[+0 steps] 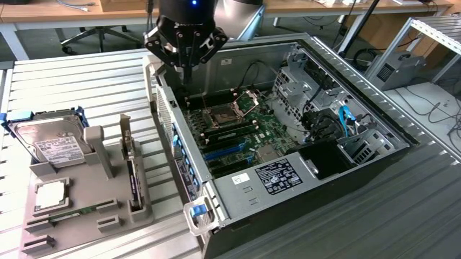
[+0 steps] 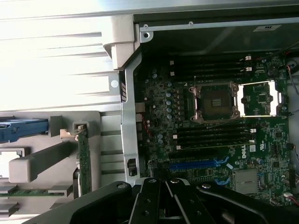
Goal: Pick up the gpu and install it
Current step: 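Reach for the gpu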
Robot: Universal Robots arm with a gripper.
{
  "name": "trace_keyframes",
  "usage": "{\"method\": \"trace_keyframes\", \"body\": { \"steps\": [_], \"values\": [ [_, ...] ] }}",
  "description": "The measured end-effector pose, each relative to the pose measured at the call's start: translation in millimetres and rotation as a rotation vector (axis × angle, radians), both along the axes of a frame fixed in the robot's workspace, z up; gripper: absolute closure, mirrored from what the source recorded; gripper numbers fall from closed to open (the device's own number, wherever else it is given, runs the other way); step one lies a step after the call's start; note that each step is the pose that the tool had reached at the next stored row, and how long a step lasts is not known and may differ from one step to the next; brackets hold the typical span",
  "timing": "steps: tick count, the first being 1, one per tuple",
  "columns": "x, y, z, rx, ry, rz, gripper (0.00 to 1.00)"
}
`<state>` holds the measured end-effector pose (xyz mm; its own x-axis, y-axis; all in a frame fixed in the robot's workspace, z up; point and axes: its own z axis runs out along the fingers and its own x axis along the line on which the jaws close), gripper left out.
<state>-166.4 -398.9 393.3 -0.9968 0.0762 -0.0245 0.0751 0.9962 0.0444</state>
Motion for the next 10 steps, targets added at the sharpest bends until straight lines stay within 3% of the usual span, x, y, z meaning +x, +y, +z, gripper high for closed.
{"method": "trace_keyframes", "body": {
  "steps": [10],
  "values": [
    [-3.5, 0.0, 0.0, 0.0, 0.0, 0.0, 0.89]
  ]
}}
